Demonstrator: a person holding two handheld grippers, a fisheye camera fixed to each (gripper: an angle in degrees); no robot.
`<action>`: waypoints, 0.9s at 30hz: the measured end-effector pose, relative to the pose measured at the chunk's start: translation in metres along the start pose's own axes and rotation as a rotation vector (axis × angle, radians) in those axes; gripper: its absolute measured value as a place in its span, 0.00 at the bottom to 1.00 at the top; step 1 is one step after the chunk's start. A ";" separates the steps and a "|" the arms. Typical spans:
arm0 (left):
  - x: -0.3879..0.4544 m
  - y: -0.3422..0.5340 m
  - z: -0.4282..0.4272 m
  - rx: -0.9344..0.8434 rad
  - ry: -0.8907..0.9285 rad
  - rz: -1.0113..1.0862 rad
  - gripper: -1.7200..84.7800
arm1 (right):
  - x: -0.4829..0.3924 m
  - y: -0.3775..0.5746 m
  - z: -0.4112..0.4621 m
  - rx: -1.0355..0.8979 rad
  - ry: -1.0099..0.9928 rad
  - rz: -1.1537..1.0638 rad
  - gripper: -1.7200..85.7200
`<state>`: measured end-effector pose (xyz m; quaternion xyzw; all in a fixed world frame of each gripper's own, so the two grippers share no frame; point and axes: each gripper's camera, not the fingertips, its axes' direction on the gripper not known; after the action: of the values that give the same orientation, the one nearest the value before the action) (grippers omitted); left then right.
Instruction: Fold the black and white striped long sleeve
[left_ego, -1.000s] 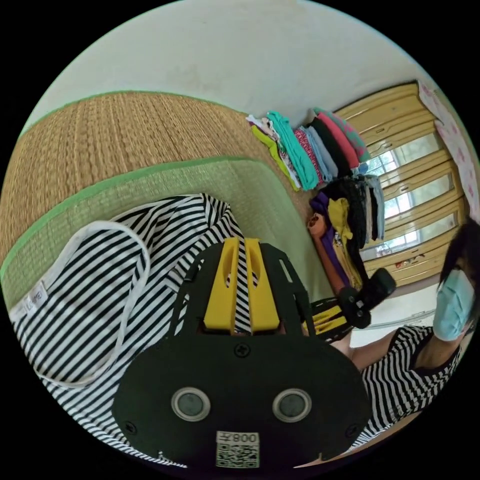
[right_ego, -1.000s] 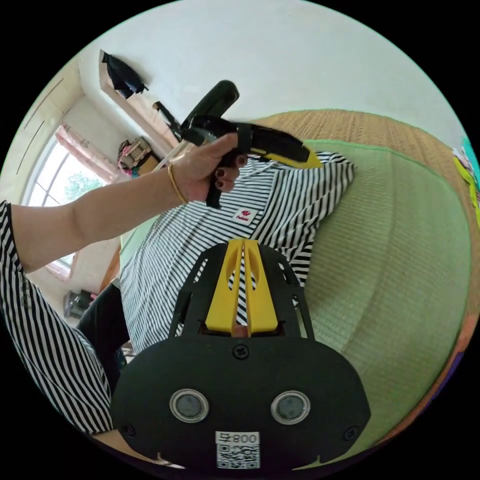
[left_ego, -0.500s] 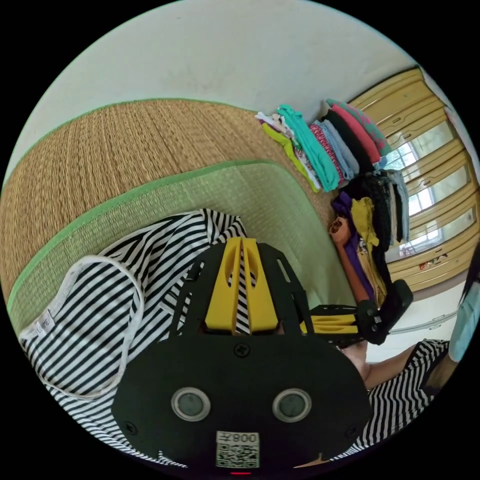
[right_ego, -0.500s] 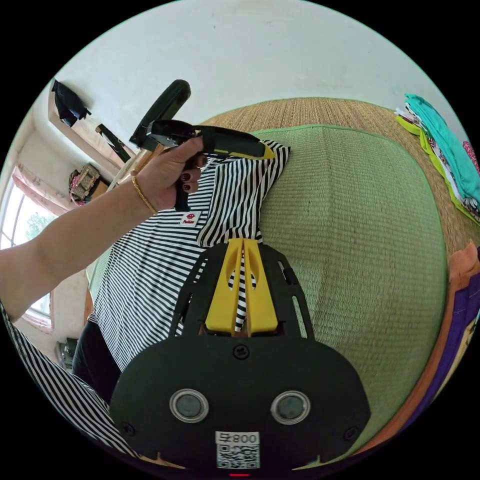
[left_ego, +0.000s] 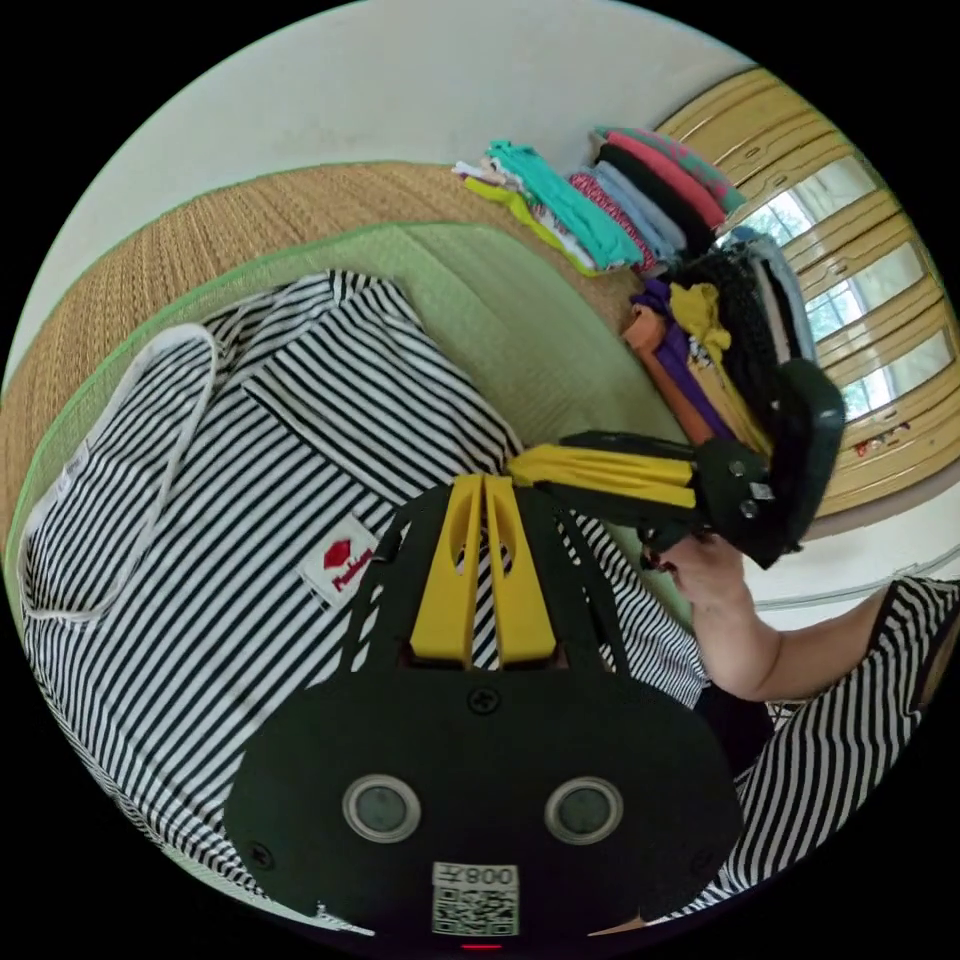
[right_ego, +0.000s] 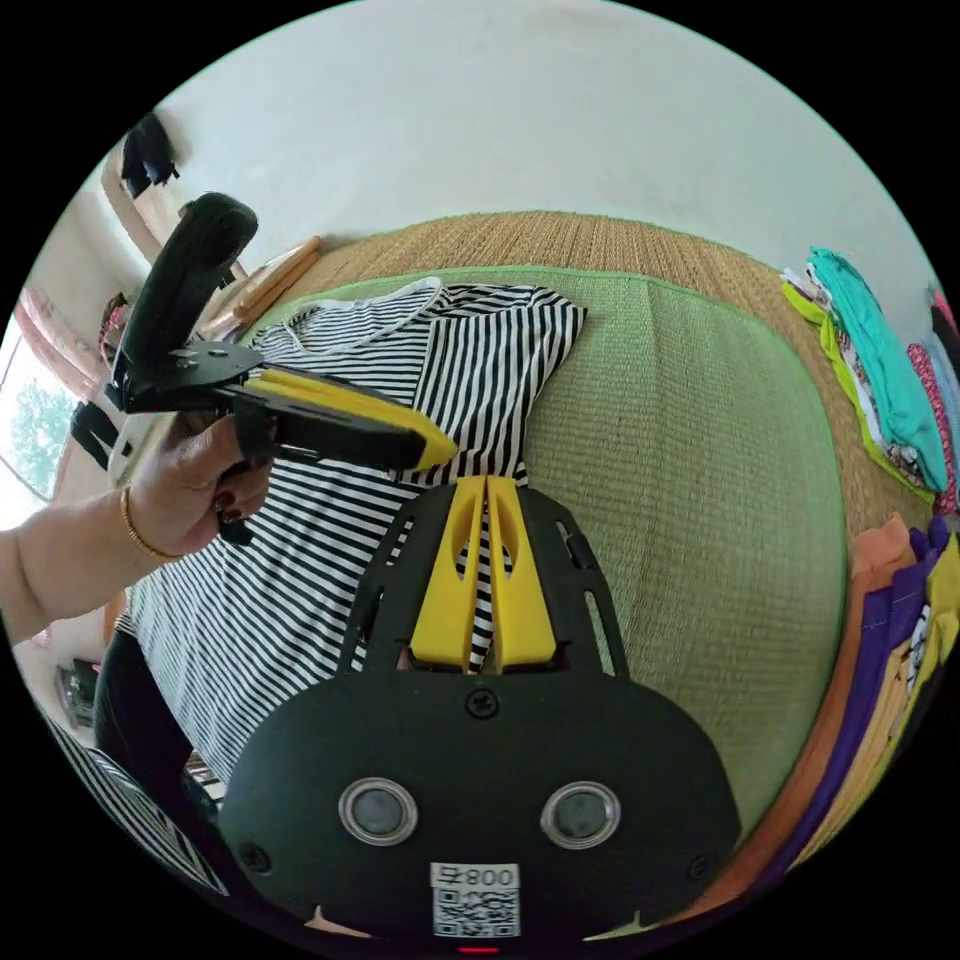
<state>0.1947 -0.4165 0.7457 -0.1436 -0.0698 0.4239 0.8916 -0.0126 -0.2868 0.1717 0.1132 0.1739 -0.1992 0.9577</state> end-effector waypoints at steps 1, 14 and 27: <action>0.003 0.004 -0.006 0.015 -0.017 0.007 0.02 | -0.013 0.000 0.005 -0.002 0.067 -0.028 0.02; -0.002 0.138 -0.174 0.126 0.087 -0.177 0.02 | -0.009 0.006 0.029 -0.033 -0.102 0.079 0.02; -0.120 0.464 -0.393 0.607 0.062 -0.951 0.10 | -0.114 -0.007 0.068 -0.121 -0.343 -0.016 0.03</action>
<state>-0.1256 -0.3084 0.2258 0.1543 0.0244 -0.0281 0.9873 -0.0938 -0.2742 0.2762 0.0184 0.0207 -0.2125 0.9768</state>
